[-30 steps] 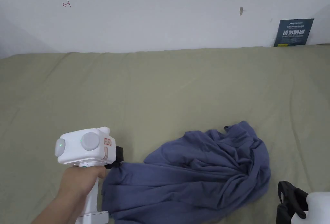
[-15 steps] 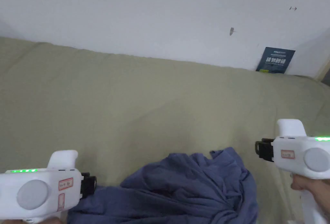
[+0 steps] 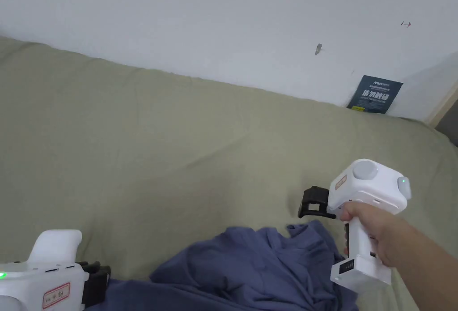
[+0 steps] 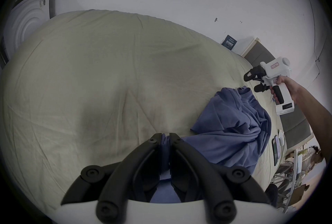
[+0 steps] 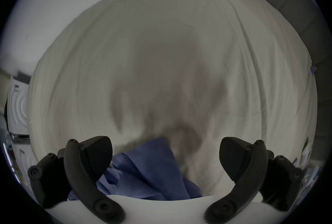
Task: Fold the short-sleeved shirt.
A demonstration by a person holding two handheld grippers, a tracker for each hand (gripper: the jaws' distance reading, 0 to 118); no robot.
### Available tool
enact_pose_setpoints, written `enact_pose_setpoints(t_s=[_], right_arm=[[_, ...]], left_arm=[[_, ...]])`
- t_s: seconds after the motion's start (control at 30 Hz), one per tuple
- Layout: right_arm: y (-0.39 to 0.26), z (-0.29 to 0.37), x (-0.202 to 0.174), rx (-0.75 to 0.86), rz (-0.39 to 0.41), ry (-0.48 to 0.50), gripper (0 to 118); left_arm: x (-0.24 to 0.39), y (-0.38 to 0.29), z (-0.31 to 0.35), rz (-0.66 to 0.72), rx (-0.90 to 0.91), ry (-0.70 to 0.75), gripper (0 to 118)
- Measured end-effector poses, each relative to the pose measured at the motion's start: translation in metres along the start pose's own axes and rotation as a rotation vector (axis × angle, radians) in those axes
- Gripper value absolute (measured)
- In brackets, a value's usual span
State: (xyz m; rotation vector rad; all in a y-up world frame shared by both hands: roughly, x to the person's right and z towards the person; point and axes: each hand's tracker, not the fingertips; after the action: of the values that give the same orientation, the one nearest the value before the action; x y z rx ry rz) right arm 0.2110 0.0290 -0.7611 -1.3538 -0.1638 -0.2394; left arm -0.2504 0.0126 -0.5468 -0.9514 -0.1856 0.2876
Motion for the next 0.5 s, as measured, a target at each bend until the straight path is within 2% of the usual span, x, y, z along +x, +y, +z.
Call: enact_pose_setpoints(t_s=[0.03, 0.07, 0.1, 0.13, 0.17, 0.2, 0.23, 0.3, 0.33, 0.5], right_arm=[[-0.003, -0.006, 0.004, -0.048, -0.009, -0.028, 117], [-0.007, -0.006, 0.003, -0.096, 0.014, -0.027, 108], [-0.012, -0.006, 0.001, -0.098, 0.062, -0.016, 79], [-0.004, -0.009, 0.003, -0.058, 0.09, -0.086, 56], [0.007, -0.01, 0.01, -0.01, 0.082, -0.015, 44], [0.007, -0.004, 0.014, 0.021, 0.057, 0.021, 14], [0.006, 0.003, 0.019, 0.058, 0.004, -0.013, 3], [-0.015, 0.031, 0.02, 0.117, -0.006, 0.062, 3], [-0.019, 0.041, 0.024, 0.111, -0.004, 0.068, 3], [-0.037, 0.109, 0.042, 0.271, 0.066, 0.159, 2]], left_arm=[[-0.001, 0.001, -0.002, 0.0, -0.002, 0.001, 9], [0.0, 0.0, -0.002, 0.0, -0.001, 0.002, 9], [0.001, -0.001, -0.003, -0.003, -0.001, 0.007, 9], [0.001, 0.0, -0.004, -0.011, -0.001, 0.016, 9], [0.0, 0.001, -0.005, -0.008, 0.001, 0.018, 9], [-0.003, 0.002, -0.007, 0.004, 0.0, 0.007, 9], [-0.003, 0.002, -0.008, 0.045, 0.001, -0.032, 9], [-0.007, 0.005, -0.007, 0.083, 0.018, -0.037, 8], [-0.007, 0.007, -0.003, 0.076, 0.026, -0.016, 7], [0.003, 0.023, 0.038, 0.093, 0.098, -0.019, 7]])
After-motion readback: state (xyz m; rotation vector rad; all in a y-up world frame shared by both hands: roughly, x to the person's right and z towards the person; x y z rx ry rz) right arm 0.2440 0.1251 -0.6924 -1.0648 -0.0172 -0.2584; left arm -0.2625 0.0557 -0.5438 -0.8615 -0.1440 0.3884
